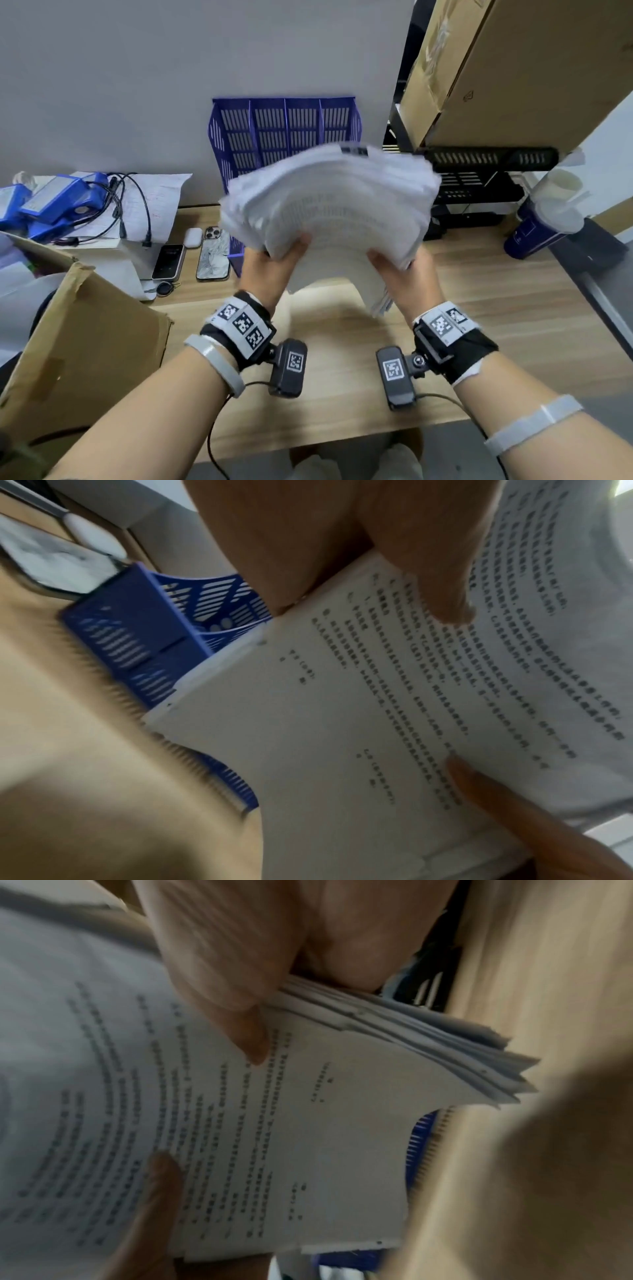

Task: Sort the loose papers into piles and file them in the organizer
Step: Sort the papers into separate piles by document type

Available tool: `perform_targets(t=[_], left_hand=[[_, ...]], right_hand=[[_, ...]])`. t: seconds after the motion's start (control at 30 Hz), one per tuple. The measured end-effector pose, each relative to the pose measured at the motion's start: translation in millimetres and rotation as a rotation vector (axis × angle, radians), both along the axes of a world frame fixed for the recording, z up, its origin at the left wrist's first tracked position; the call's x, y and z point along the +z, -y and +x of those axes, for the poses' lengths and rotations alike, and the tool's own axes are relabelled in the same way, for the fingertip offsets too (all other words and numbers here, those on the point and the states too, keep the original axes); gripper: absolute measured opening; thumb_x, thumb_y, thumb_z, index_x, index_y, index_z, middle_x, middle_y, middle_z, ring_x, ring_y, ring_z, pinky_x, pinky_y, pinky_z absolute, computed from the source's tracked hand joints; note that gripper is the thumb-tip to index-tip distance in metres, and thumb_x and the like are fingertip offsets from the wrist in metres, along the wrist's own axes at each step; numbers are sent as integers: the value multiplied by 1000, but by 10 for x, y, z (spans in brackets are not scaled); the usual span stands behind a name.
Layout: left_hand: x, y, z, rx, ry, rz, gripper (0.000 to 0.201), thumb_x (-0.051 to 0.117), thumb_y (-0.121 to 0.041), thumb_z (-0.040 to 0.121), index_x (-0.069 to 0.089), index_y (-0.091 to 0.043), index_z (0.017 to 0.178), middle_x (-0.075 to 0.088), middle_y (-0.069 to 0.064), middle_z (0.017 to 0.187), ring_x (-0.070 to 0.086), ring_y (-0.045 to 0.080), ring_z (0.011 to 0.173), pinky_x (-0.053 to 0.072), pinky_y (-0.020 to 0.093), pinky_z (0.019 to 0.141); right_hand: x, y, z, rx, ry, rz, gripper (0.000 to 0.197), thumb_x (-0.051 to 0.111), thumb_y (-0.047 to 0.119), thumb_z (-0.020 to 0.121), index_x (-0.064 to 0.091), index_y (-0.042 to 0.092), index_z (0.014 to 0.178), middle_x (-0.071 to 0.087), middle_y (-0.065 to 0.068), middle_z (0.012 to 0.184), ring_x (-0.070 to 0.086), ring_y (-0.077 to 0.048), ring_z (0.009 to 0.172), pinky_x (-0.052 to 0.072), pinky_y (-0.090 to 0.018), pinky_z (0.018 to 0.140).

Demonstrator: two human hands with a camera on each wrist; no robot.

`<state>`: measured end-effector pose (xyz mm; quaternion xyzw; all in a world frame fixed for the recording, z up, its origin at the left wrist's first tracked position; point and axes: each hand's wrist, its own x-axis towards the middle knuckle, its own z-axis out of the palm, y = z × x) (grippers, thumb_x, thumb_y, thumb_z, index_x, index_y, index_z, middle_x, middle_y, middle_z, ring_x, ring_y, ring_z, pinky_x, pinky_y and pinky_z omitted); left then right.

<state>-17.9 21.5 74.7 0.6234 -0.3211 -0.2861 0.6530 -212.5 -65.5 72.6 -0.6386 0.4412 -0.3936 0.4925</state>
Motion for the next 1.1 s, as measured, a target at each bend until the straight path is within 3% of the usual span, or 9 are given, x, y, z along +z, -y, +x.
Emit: perform_targets(t=[0.07,0.17,0.27,0.33,0.47,0.53,0.7,0.97,1.1], left_hand=[[-252,-105,-65,-83,-2,86,45,83,-14,77,63,-23,116,69,-8,111,66,1,103,52,35,99],[-616,-208,-98,-201,95,211,54,81,-6,76,58,-19,123,65,-13,115,60,-16,100,46,41,105],[-703,-207,-56,-193,79,233,52,78,-15,80,58,-19,128,66,-10,122,61,-1,115,46,44,107],[-685,-183,-36,-179,45,195,54,78,-12,79,59,-18,130,68,-3,123,63,10,118,47,40,106],[-746,-176,-32,-203,120,230,42,77,-4,81,62,-29,111,66,-15,109,64,-8,98,52,29,96],[-759,-174,25,-212,59,305,31,77,-11,82,65,-24,107,68,-10,105,65,2,97,52,26,89],[-864,-160,71,-258,-210,378,28,73,-16,87,70,-12,114,74,7,112,71,26,103,55,48,93],[-1347,-438,44,-331,176,1075,63,71,-23,87,40,-6,139,59,14,130,60,33,116,49,34,91],[-1397,-550,-41,-471,307,1089,41,67,-22,88,59,-10,127,65,8,124,62,25,106,49,30,92]], right_hand=[[-296,-101,-49,41,-114,70,15,68,7,82,66,15,95,73,-3,87,69,-14,82,58,-31,71],[-559,-255,-140,19,-86,236,26,67,-2,81,69,24,87,74,7,87,68,-2,83,53,-34,83],[-574,-240,-178,19,-81,255,27,64,-1,84,70,25,86,75,4,91,68,-7,88,53,-34,86],[-559,-233,-197,24,-59,261,27,63,-2,85,70,24,86,75,3,92,67,-8,89,53,-33,86],[-641,-232,-236,98,-111,318,20,62,-2,89,67,14,98,71,-2,94,65,-16,95,52,-26,85],[-666,-116,-274,57,-216,260,12,68,9,87,69,8,99,72,-6,94,67,-18,94,55,-30,82],[-586,75,-362,139,-281,295,31,67,28,91,64,18,120,70,6,114,68,-13,101,53,-33,91],[-1282,36,-603,263,-889,541,49,67,24,83,49,9,127,60,-5,124,60,-25,112,48,-32,94],[-1412,-135,-658,317,-884,528,42,65,25,80,60,17,121,66,3,120,63,-19,104,50,-30,89]])
